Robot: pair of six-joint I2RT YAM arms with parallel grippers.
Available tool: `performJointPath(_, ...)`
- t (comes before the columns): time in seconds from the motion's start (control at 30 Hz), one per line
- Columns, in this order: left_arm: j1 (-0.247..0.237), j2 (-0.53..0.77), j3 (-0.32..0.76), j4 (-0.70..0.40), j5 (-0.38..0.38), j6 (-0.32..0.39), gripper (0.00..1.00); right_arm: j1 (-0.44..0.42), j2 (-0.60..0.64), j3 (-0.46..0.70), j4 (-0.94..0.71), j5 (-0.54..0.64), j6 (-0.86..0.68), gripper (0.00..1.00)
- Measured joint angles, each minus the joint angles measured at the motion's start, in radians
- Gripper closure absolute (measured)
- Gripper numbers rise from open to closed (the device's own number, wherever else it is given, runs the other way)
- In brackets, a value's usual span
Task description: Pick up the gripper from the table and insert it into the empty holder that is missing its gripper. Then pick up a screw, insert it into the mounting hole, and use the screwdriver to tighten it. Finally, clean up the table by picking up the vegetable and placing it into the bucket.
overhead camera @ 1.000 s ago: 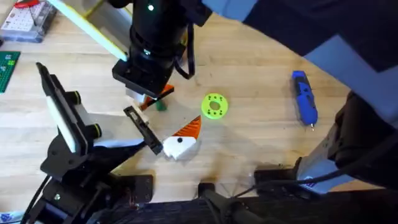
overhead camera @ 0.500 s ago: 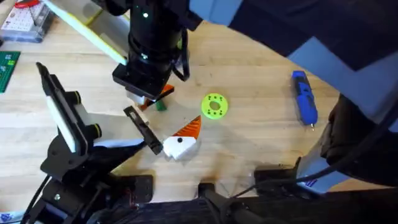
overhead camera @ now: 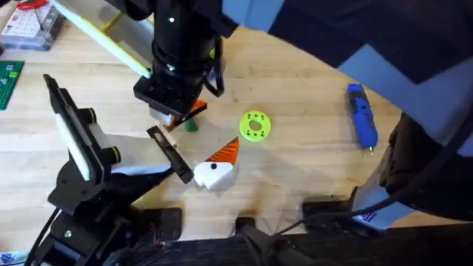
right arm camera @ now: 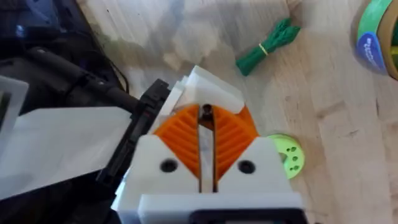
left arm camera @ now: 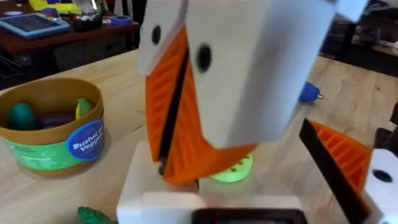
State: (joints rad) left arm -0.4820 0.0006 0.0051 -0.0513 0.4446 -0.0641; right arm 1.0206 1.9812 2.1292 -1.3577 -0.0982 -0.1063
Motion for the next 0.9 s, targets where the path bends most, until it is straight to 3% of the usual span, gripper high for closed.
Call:
performJointPath(0.1, 0.0, 0.0, 0.0, 0.0, 0.0, 0.0, 0.009, -0.001, 0.0, 0.0, 0.0, 0.001, -0.003, 0.643)
performJointPath(0.23, 0.0, 0.0, 0.0, -0.001, -0.011, -0.005, 0.009, -0.019, -0.002, 0.0, -0.003, 0.045, -0.008, 0.086)
performJointPath(0.27, 0.0, 0.0, 0.0, -0.001, -0.012, -0.005, 0.009, -0.026, -0.003, 0.0, -0.003, 0.05, -0.01, 0.027)
performJointPath(0.57, 0.0, 0.0, 0.0, 0.0, -0.013, -0.004, 0.009, -0.043, -0.008, 0.0, -0.028, 0.036, -0.01, 0.007)
performJointPath(0.9, 0.0, 0.0, 0.0, 0.0, -0.012, -0.004, 0.009, -0.135, -0.008, 0.0, -0.054, 0.026, -0.01, 0.007)
